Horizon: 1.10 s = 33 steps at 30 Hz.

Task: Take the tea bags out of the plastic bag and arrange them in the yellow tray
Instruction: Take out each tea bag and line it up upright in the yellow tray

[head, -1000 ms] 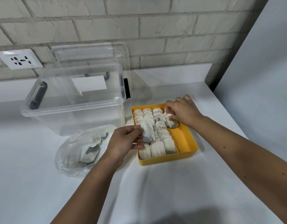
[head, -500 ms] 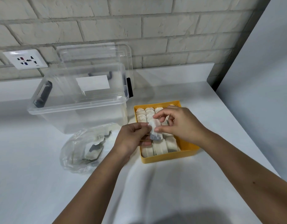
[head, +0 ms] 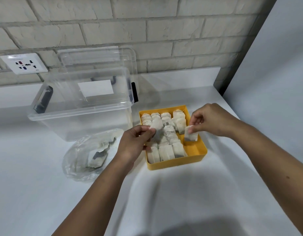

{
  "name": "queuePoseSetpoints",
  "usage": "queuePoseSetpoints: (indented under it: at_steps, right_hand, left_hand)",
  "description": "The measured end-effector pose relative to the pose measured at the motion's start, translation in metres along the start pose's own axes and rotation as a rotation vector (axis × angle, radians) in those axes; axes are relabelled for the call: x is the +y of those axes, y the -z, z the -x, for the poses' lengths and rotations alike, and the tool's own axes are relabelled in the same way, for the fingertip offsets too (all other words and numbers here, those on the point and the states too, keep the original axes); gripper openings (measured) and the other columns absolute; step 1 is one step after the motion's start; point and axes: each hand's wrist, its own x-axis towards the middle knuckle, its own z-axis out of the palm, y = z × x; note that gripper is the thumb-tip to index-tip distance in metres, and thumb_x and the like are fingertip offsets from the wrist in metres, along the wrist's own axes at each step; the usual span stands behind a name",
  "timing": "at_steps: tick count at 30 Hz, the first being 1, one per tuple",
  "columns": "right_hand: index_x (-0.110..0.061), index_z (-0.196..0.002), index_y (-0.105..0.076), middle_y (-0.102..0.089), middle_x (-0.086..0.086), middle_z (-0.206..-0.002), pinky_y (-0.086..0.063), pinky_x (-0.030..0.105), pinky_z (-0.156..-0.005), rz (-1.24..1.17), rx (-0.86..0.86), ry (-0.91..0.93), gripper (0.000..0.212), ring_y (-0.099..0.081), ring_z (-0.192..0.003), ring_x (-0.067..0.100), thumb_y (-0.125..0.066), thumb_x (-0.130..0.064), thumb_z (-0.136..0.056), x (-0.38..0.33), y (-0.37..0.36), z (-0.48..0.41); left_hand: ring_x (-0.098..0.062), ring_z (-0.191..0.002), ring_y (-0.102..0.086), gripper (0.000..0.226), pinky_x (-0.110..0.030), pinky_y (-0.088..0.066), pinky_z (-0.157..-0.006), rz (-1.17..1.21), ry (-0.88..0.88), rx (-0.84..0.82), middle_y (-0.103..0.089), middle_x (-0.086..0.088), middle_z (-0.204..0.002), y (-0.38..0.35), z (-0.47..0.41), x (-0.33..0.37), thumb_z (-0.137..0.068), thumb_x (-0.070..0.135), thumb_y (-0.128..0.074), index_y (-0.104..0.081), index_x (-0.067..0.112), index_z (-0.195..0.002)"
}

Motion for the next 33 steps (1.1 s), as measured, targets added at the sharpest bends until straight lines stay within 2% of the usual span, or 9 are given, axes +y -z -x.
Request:
queuePoseSetpoints:
  at_steps: [3,6,12,20,26,28,30,32,33]
  right_hand:
    - [-0.032,-0.070,-0.070,-0.066,-0.017,-0.071,-0.037,0.019,-0.069,0.132,-0.038,-0.018,0.018,-0.058,-0.073,0.001,-0.083,-0.044,-0.068,0.011,-0.015,-0.006]
    - [-0.033,-0.077,-0.071,-0.060,-0.016,-0.081,-0.033,0.031,-0.081,0.257,0.017,-0.003,0.019,-0.052,-0.087,0.008,-0.078,-0.049,-0.072,0.018,-0.033,-0.019]
    - [-0.032,-0.089,-0.073,-0.047,-0.007,-0.095,-0.033,0.035,-0.086,0.405,0.119,-0.063,0.022,-0.048,-0.105,0.019,-0.073,-0.050,-0.077,0.026,-0.050,-0.046]
    - [-0.033,-0.092,-0.071,-0.056,-0.002,-0.110,-0.033,0.035,-0.087,0.452,0.199,-0.126,0.023,-0.049,-0.109,0.020,-0.072,-0.051,-0.078,0.028,-0.056,-0.060]
    - [-0.035,-0.099,-0.068,-0.056,-0.002,-0.111,-0.034,0.036,-0.089,0.477,0.185,-0.153,0.032,-0.051,-0.109,0.020,-0.074,-0.054,-0.075,0.026,-0.056,-0.060]
    - [-0.034,-0.101,-0.068,-0.055,-0.003,-0.105,-0.035,0.036,-0.087,0.390,0.244,-0.138,0.035,-0.053,-0.103,0.017,-0.076,-0.053,-0.073,0.020,-0.049,-0.056]
    - [-0.031,-0.102,-0.070,-0.055,-0.006,-0.095,-0.039,0.030,-0.080,0.015,0.211,-0.093,0.037,-0.055,-0.087,0.007,-0.080,-0.048,-0.071,0.006,-0.036,-0.047]
    - [-0.028,-0.107,-0.072,-0.062,-0.006,-0.090,-0.041,0.021,-0.073,-0.448,-0.023,-0.048,0.041,-0.054,-0.068,-0.003,-0.083,-0.040,-0.070,-0.013,-0.023,-0.034]
    - [-0.027,-0.109,-0.072,-0.065,-0.006,-0.089,-0.041,0.017,-0.070,-0.532,-0.116,-0.030,0.042,-0.054,-0.062,-0.005,-0.084,-0.036,-0.070,-0.020,-0.019,-0.029]
  left_hand:
    - [-0.009,-0.066,-0.060,0.015,-0.028,-0.054,-0.064,-0.002,-0.005,0.007,-0.065,-0.001,-0.075,0.002,-0.003,-0.003,-0.090,0.020,-0.071,-0.070,0.006,-0.097]
    - [-0.012,-0.066,-0.063,0.016,-0.032,-0.055,-0.067,0.000,0.006,-0.011,-0.069,-0.002,-0.075,0.000,-0.005,-0.006,-0.090,0.015,-0.070,-0.068,0.003,-0.101]
    - [-0.012,-0.068,-0.067,0.014,-0.024,-0.054,-0.064,-0.017,0.010,-0.054,-0.073,-0.003,-0.078,0.000,-0.008,-0.009,-0.090,0.011,-0.069,-0.067,0.003,-0.101]
    - [-0.022,-0.077,-0.069,0.009,-0.024,-0.053,-0.062,-0.018,0.005,-0.064,-0.073,-0.007,-0.079,0.002,-0.011,-0.011,-0.089,0.010,-0.069,-0.069,0.006,-0.097]
    - [-0.019,-0.073,-0.069,0.008,-0.023,-0.053,-0.060,-0.024,0.006,-0.064,-0.073,-0.005,-0.078,0.001,-0.010,-0.010,-0.088,0.013,-0.072,-0.069,0.010,-0.094]
    - [-0.015,-0.070,-0.068,0.003,-0.022,-0.053,-0.060,-0.033,-0.004,-0.065,-0.074,-0.001,-0.075,0.000,-0.009,-0.008,-0.088,0.014,-0.072,-0.069,0.013,-0.090]
    - [-0.011,-0.067,-0.067,0.003,-0.020,-0.053,-0.061,-0.050,-0.016,-0.068,-0.073,0.003,-0.072,-0.001,-0.008,-0.005,-0.088,0.014,-0.072,-0.070,0.016,-0.087]
    - [-0.009,-0.065,-0.066,0.003,-0.020,-0.052,-0.062,-0.074,-0.027,-0.077,-0.073,0.003,-0.071,-0.005,-0.008,-0.001,-0.088,0.015,-0.073,-0.071,0.015,-0.090]
    - [-0.010,-0.066,-0.065,0.005,-0.022,-0.053,-0.063,-0.084,-0.032,-0.087,-0.074,0.000,-0.073,-0.007,-0.008,0.001,-0.088,0.015,-0.073,-0.071,0.012,-0.092]
